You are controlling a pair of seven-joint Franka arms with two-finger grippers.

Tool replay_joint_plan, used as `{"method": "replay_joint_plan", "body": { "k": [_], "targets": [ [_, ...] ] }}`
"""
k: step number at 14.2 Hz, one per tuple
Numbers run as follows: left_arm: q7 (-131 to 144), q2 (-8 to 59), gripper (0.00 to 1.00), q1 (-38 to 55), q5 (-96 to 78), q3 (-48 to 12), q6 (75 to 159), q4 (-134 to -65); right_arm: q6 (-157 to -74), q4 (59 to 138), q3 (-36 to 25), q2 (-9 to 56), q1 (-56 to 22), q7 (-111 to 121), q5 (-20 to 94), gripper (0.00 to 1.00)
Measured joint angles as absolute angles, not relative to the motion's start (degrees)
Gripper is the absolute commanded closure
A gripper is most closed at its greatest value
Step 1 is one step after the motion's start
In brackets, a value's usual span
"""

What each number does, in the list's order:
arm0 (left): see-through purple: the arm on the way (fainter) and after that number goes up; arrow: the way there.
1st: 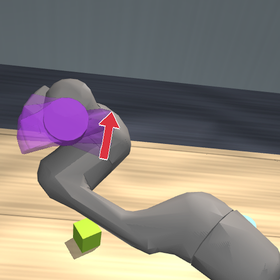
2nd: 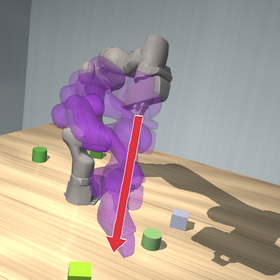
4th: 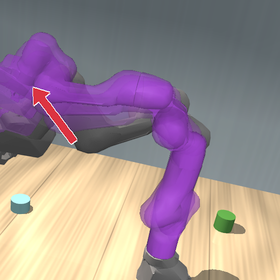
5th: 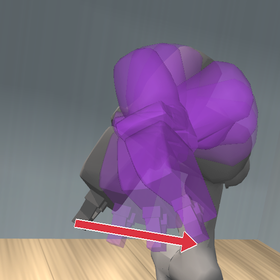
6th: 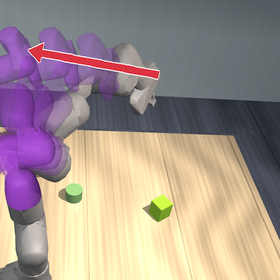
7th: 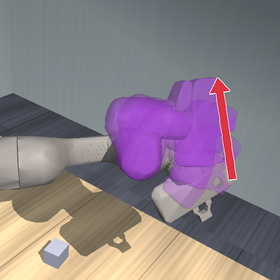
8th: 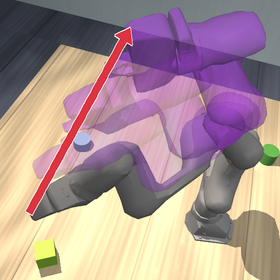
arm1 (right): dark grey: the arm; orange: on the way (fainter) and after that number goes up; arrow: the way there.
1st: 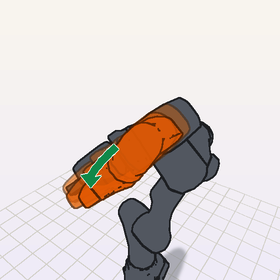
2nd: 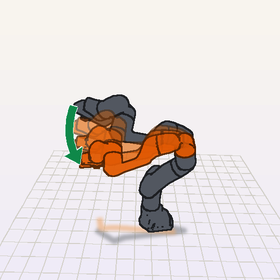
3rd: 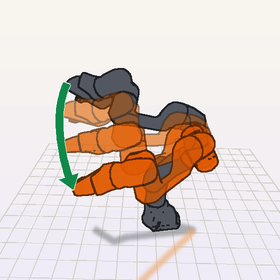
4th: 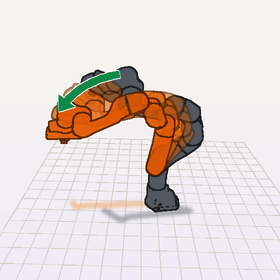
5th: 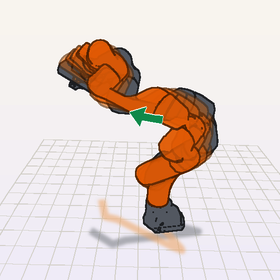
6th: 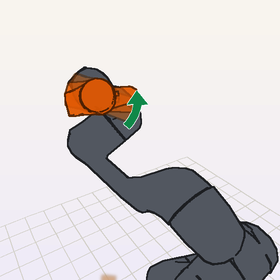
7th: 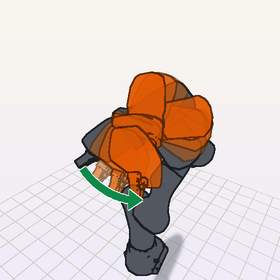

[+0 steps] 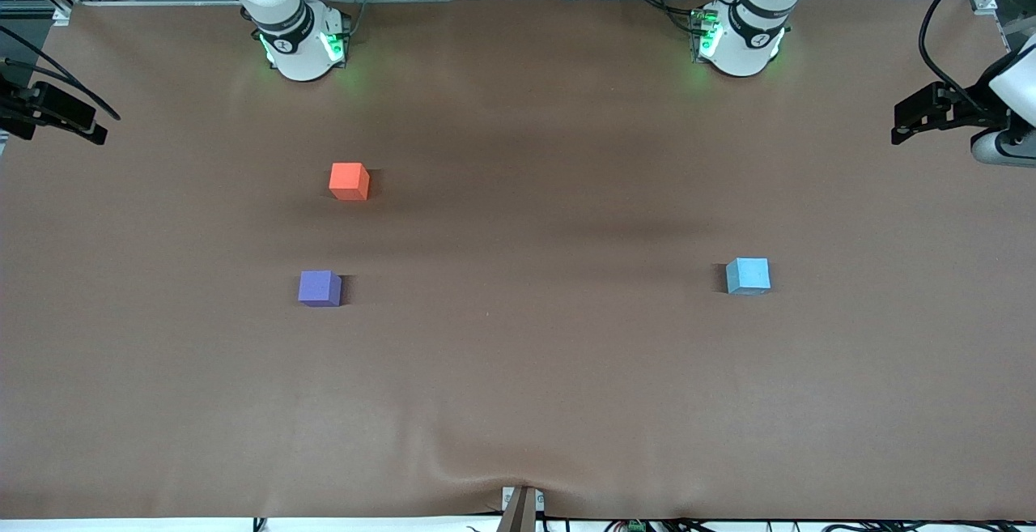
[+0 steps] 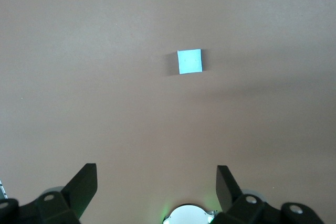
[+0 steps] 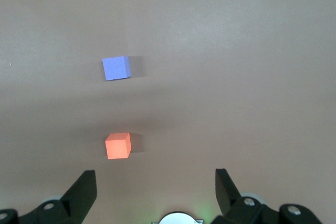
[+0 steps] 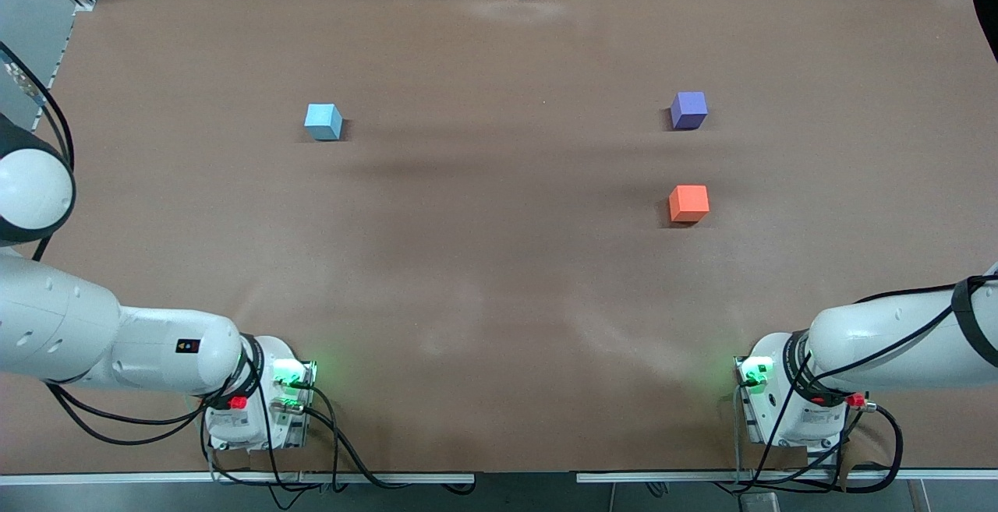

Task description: Place blue block between orange and purple blocks

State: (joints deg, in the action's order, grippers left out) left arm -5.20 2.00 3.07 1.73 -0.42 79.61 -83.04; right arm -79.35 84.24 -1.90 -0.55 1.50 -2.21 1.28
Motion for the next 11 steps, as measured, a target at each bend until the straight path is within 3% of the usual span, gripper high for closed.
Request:
{"method": "replay_joint_plan", "body": {
  "k": [11],
  "targets": [
    [-4.81, 2.42, 0.00, 3.25, 1.72, -1.09, 79.58, -83.39, -78.91, 84.24, -1.95, -0.38, 1.50, -2.21, 1.28, 0.00]
  ]
}}
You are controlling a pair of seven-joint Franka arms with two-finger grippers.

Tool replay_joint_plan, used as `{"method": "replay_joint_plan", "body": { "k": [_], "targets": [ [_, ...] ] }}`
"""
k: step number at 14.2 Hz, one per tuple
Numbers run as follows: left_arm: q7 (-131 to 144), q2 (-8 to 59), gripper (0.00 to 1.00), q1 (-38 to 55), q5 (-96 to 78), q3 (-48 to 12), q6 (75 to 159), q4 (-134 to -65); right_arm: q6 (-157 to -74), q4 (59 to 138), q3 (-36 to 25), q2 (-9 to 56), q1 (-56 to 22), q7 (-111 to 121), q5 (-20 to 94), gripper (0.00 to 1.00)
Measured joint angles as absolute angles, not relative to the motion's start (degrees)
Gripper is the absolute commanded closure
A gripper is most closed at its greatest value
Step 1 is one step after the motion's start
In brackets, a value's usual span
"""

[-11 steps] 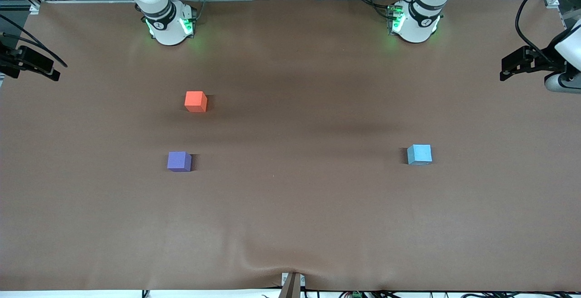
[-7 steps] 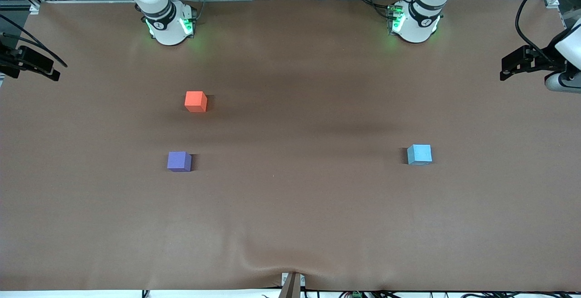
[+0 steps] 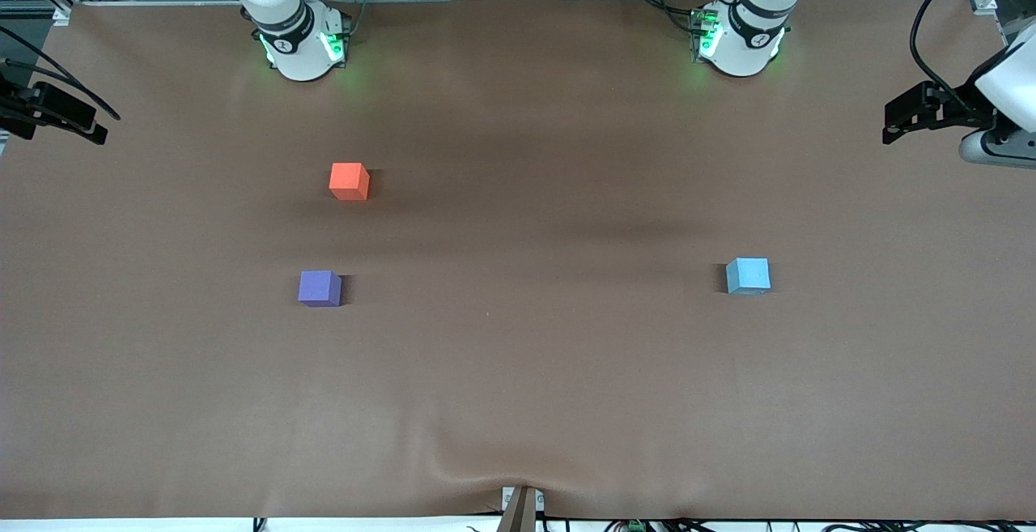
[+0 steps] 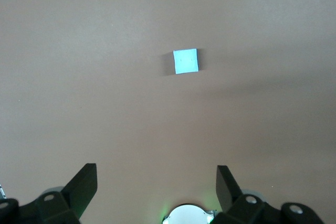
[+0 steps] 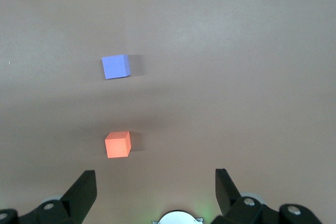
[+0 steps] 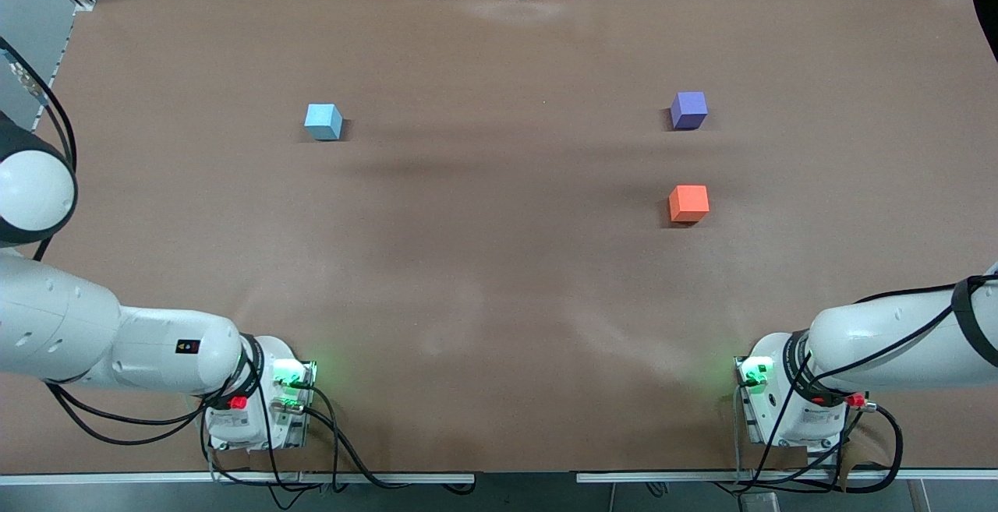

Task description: Place blue block between orange and purple blocks

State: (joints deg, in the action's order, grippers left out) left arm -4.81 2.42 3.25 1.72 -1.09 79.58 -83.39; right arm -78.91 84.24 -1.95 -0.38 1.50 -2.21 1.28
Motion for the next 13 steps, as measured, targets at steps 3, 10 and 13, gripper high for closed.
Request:
{"method": "replay_joint_plan", "body": {
  "k": [3, 10, 13],
  "targets": [
    [-1.31, 5.74, 0.00, 2.89, 1.72, -0.97, 79.61, -84.35, -78.81, 84.24, -1.97, -0.16, 1.50, -2.21, 1.28, 0.00],
    [1.18, 16.78, 0.00, 5.36, 1.79, -1.28, 92.63, -90.63, -78.76, 84.26, -1.98, -0.12, 1.50, -2.21, 1.28, 0.00],
    [1.22, 17.04, 0.00, 5.41, 1.85, -1.19, 105.34, -99.61, -78.76, 84.26, -1.99, -0.12, 1.50, -2.21, 1.28, 0.00]
  ]
}}
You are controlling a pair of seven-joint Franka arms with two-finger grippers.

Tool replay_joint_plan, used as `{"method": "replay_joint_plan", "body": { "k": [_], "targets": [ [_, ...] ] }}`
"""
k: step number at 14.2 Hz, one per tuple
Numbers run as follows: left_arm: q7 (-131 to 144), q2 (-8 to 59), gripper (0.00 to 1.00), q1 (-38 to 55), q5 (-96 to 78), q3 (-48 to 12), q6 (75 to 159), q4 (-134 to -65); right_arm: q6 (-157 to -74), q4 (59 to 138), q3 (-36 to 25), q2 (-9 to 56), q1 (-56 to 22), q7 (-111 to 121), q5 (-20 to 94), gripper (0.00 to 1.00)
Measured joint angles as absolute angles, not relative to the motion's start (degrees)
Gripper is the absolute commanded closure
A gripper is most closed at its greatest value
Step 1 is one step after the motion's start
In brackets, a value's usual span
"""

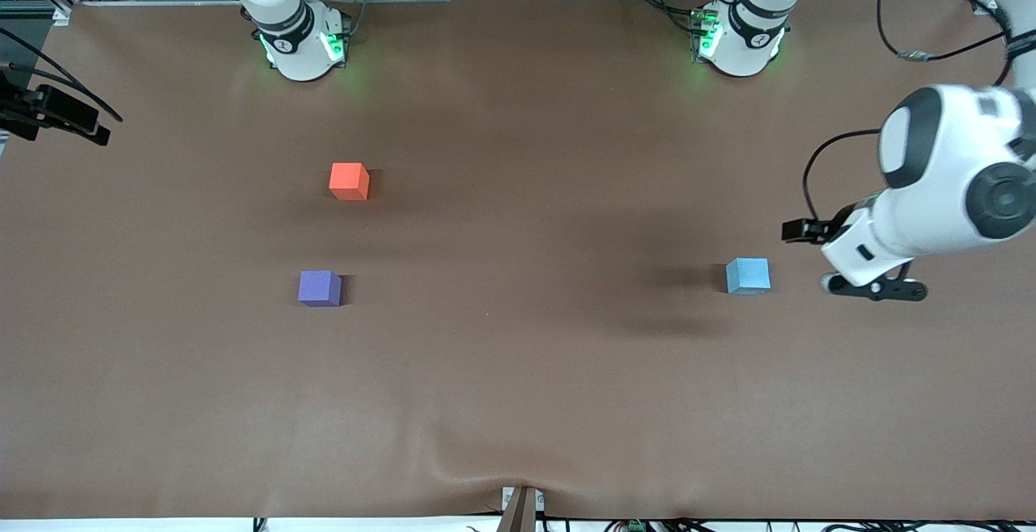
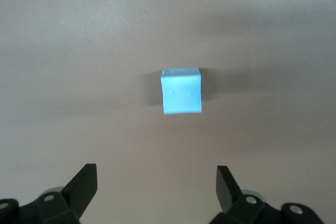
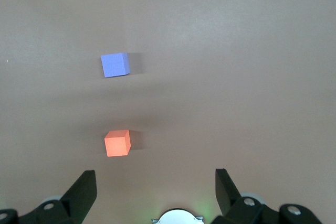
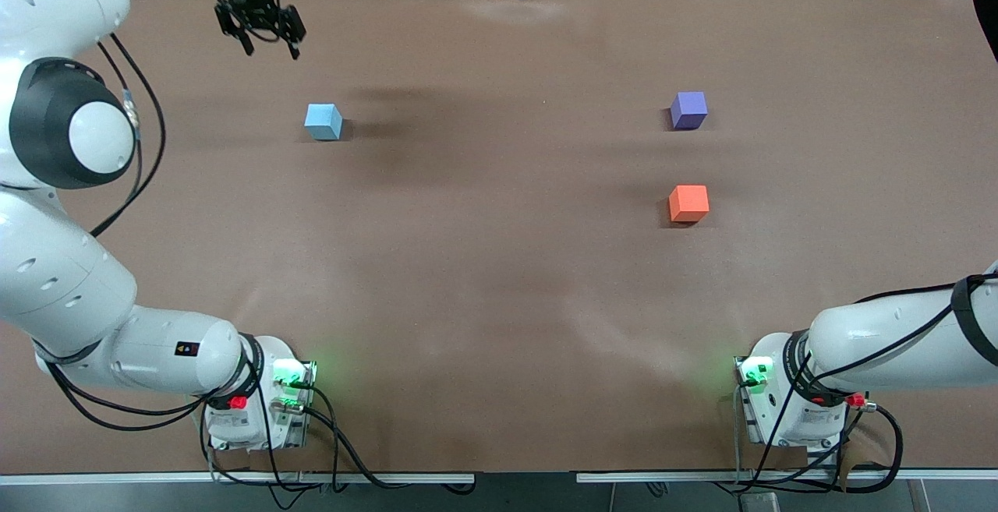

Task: Place blue block between orange and purple blocks
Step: 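Reach the left gripper down to the light blue cube and grasp it, then carry the blue cube with the left gripper toward the table middle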

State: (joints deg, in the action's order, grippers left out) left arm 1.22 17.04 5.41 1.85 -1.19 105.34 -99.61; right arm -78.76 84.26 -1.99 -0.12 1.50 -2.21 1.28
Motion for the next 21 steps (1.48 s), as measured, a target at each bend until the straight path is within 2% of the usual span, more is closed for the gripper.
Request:
{"method": "replay_joint_plan", "body": {
  "k": [6, 10, 13, 14, 15, 16, 17, 21],
  "targets": [
    [1.22, 17.85, 0.00, 5.28, 1.86, -1.20, 127.20, -113.59, -78.75, 84.26, -2.06, -0.12, 1.51, -2.21, 1.28, 0.00],
    [1.22, 24.30, 0.00, 5.78, 1.86, -1.37, 136.44, -115.17, -78.75, 84.26, -2.07, -0.12, 1.51, -2.21, 1.28, 0.00],
    [1.22, 28.38, 0.00, 6.18, 1.86, -1.47, 139.18, -115.12, -78.75, 84.26, -2.07, -0.12, 1.51, -2.21, 1.29, 0.00],
    [1.22, 29.15, 0.23, 6.41, 1.86, -1.53, 139.33, -115.10, -78.75, 84.26, -2.07, -0.12, 1.51, -2.21, 1.29, 0.00],
    [1.22, 29.71, 0.55, 6.63, 1.86, -1.56, 139.40, -115.05, -78.75, 84.26, -2.07, -0.12, 1.51, -2.21, 1.29, 0.00],
    [1.22, 30.08, 0.74, 6.79, 1.86, -1.59, 139.45, -114.93, -78.75, 84.26, -2.07, -0.12, 1.51, -2.21, 1.29, 0.00],
    [1.22, 30.22, 0.80, 6.92, 1.86, -1.59, 139.46, -114.77, -78.75, 84.26, -2.07, -0.12, 1.50, -2.21, 1.29, 0.00],
    [1.26, 29.80, 0.80, 6.99, 1.86, -1.59, 139.47, -113.14, -78.75, 84.26, -2.07, -0.12, 1.50, -2.21, 1.30, 0.00]
  ]
}}
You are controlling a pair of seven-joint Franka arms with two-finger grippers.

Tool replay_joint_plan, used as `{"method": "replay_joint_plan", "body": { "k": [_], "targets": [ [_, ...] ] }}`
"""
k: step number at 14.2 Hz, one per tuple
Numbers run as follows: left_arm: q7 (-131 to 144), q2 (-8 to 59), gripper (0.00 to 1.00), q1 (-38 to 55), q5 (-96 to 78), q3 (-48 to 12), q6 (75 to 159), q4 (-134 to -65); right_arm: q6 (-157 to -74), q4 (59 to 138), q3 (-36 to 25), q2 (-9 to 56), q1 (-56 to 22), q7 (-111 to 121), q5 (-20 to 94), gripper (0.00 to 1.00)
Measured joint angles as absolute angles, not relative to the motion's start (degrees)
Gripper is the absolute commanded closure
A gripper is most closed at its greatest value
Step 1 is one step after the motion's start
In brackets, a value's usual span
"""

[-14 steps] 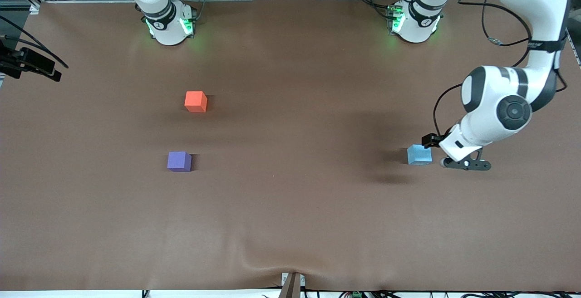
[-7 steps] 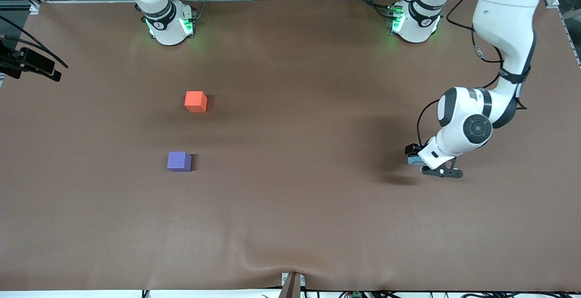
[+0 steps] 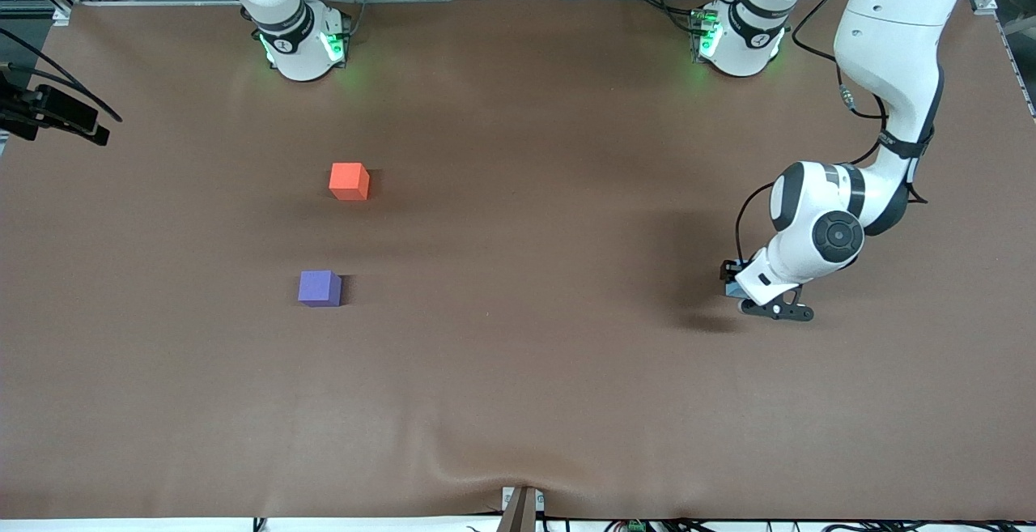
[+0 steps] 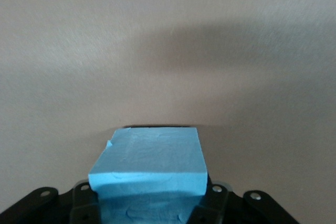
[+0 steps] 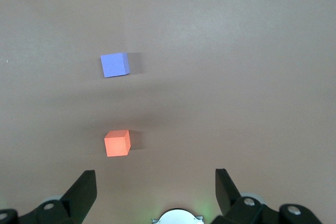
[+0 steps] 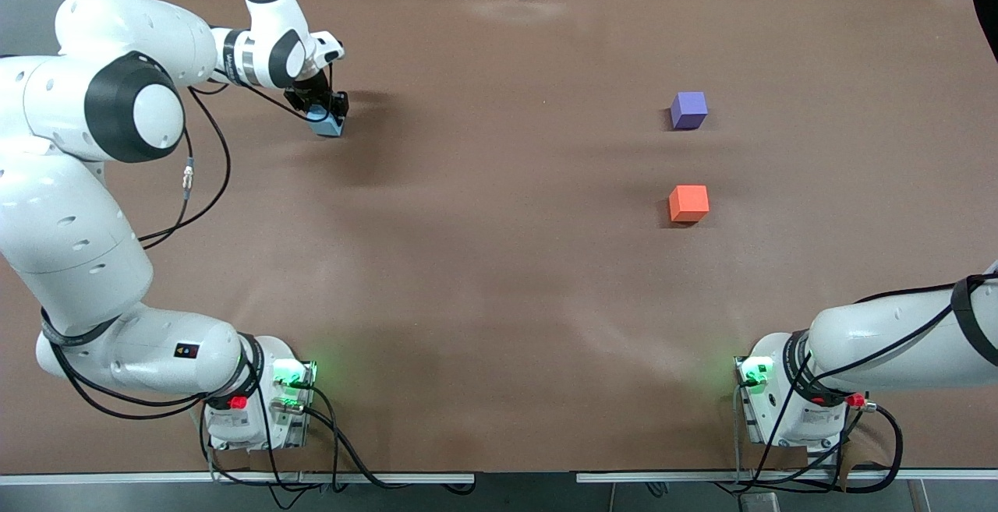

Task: Place blue block between orange and purple blocks
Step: 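Carry the blue cube with the left gripper toward the table middle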

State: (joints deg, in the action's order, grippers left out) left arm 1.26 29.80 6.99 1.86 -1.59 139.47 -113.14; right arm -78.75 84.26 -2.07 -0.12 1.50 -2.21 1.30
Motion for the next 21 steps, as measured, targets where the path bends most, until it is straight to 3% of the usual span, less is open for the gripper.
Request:
{"method": "replay_joint_plan", "body": {
  "k": [4, 9, 15, 19, 20, 21],
  "targets": [
    [8.41, 26.73, 0.79, 9.77, 1.86, -1.84, 133.73, -109.52, -78.74, 84.26, -2.07, -0.11, 1.50, -2.21, 1.30, 0.00],
    [28.95, 26.36, 0.78, 25.24, 1.85, -2.29, 121.92, -98.90, -78.74, 84.26, -2.08, -0.11, 1.50, -2.21, 1.30, 0.00],
    [48.23, 36.63, 0.75, 44.49, 1.66, -2.44, 121.31, -88.04, -78.73, 84.26, -2.06, -0.11, 1.50, -2.21, 1.30, 0.00],
    [49.54, 44.20, 0.72, 49.52, 1.10, -2.78, 124.73, -82.23, -78.73, 84.26, -2.03, -0.11, 1.48, -2.21, 1.30, 0.00],
    [49.29, 45.23, 0.59, 49.52, 1.03, -3.11, 125.42, -81.88, -78.73, 84.26, -2.01, -0.11, 1.45, -2.21, 1.30, 0.00],
    [49.12, 46.19, 0.31, 49.62, 1.03, -3.43, 125.74, -81.74, -78.73, 84.27, -1.99, -0.05, 1.41, -2.21, 1.31, 0.00]
  ]
}}
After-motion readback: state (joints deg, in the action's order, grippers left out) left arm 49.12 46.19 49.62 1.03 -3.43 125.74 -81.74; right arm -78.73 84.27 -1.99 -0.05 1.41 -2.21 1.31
